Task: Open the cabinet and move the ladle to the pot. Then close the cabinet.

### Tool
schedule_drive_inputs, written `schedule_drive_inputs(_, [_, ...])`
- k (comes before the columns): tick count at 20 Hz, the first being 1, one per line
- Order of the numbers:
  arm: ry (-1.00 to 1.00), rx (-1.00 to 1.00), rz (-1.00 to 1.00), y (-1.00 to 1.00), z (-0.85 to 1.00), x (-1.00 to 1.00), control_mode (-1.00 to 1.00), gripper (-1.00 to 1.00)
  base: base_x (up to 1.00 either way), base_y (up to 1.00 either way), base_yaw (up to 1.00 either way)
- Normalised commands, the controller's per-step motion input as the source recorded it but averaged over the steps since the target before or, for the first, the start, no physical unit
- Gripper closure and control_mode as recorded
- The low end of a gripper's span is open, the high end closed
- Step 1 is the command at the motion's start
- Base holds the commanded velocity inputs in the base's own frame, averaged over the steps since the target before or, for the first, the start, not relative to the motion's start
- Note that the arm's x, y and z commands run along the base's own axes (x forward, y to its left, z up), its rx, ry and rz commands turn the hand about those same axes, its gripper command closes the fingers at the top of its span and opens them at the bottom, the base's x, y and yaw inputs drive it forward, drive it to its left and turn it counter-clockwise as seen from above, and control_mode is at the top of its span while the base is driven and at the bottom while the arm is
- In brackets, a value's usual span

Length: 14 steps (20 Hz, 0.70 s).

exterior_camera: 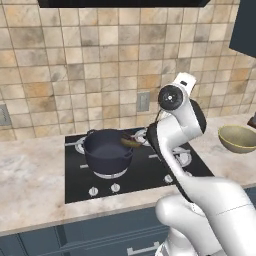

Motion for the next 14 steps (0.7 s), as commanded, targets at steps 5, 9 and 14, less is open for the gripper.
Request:
schedule_drive_inputs(5, [0.17,-0.01,0.00,0.38,-0.03,0.19,-1.00,1.00,0.00,0.00,0.00])
schedule_drive_inputs(9, [0.06,0.00,0.00,0.39,-0.17,0.05,-1.00,1.00,0.00,0.00,0.00])
schedule_drive_inputs(14, [-0.03,-0.08,-0.05,0.06,-0.21,0.28,-1.00,1.00,0.00,0.00,0.00])
